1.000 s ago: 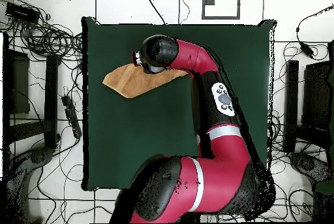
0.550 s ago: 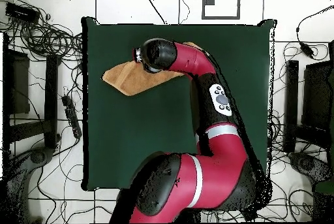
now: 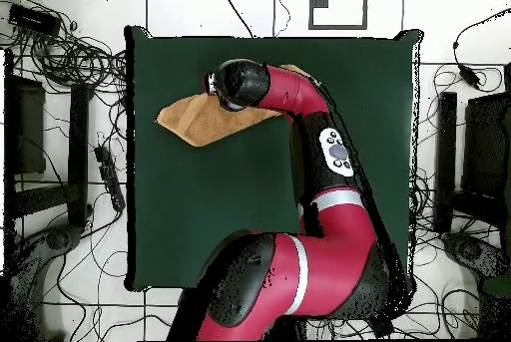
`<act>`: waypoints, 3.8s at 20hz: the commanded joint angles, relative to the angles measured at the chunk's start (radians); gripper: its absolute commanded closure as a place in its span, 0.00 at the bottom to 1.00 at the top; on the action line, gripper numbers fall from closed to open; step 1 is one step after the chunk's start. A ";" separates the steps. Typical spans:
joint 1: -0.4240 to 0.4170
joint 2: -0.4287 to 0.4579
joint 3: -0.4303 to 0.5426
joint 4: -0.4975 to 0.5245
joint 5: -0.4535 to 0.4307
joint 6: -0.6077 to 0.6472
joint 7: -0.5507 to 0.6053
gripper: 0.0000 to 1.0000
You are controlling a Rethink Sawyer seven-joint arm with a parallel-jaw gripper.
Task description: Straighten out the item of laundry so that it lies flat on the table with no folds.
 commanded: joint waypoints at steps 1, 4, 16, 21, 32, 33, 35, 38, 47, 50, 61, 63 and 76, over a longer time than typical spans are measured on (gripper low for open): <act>0.025 0.013 0.008 0.023 -0.045 -0.005 0.035 0.00; 0.039 0.023 -0.009 -0.003 -0.042 0.062 0.042 0.00; 0.074 0.087 -0.065 -0.083 -0.057 0.144 0.052 0.00; 0.079 0.110 -0.074 -0.106 -0.060 0.156 0.046 0.00; 0.124 0.177 -0.141 -0.235 -0.068 0.428 0.060 0.00; 0.128 0.183 -0.148 -0.249 -0.070 0.461 0.063 0.00; 0.137 0.196 -0.159 -0.280 -0.073 0.516 0.068 0.00; 0.150 0.219 -0.174 -0.327 -0.080 0.571 0.078 0.00; 0.167 0.269 -0.192 -0.417 -0.080 0.584 0.091 0.00; 0.166 0.268 -0.195 -0.410 -0.071 0.554 0.093 1.00; 0.176 0.298 -0.202 -0.470 -0.064 0.635 0.103 1.00; 0.175 0.292 -0.203 -0.459 -0.063 0.614 0.106 1.00; 0.023 -0.220 -0.096 0.178 -0.006 -0.091 0.049 1.00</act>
